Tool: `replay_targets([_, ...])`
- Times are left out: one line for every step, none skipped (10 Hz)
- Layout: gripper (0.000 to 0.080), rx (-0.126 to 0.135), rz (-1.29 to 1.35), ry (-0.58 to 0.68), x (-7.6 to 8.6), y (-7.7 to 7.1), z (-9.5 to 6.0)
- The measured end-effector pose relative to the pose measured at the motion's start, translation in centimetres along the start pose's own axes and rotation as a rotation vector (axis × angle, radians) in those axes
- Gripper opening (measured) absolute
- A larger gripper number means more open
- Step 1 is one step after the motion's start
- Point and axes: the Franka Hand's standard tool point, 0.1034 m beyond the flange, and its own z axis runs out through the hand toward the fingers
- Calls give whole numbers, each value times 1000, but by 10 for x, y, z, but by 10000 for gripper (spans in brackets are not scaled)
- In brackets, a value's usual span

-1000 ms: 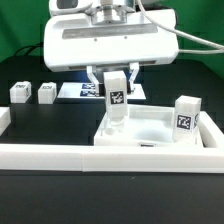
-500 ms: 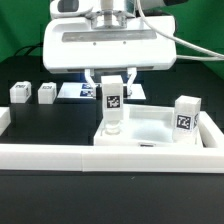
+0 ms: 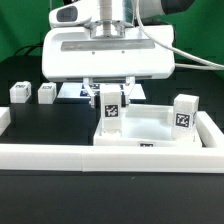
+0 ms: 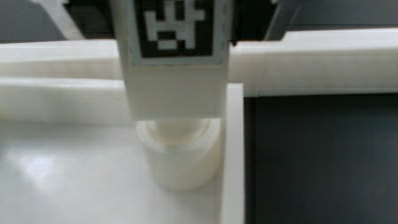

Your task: Assemble square table

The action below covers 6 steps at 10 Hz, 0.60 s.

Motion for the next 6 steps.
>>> replay_targets([288, -13, 1, 24, 2, -1, 2])
replay_targets([288, -19, 8, 43, 4, -4, 4])
replay_targets([288, -15, 17, 47, 7, -9, 6])
replay_targets([288, -8, 33, 50, 9, -16, 8])
replay_targets([288, -4, 41, 49, 10, -21, 8])
replay_targets([288, -4, 46, 44, 11, -21, 8])
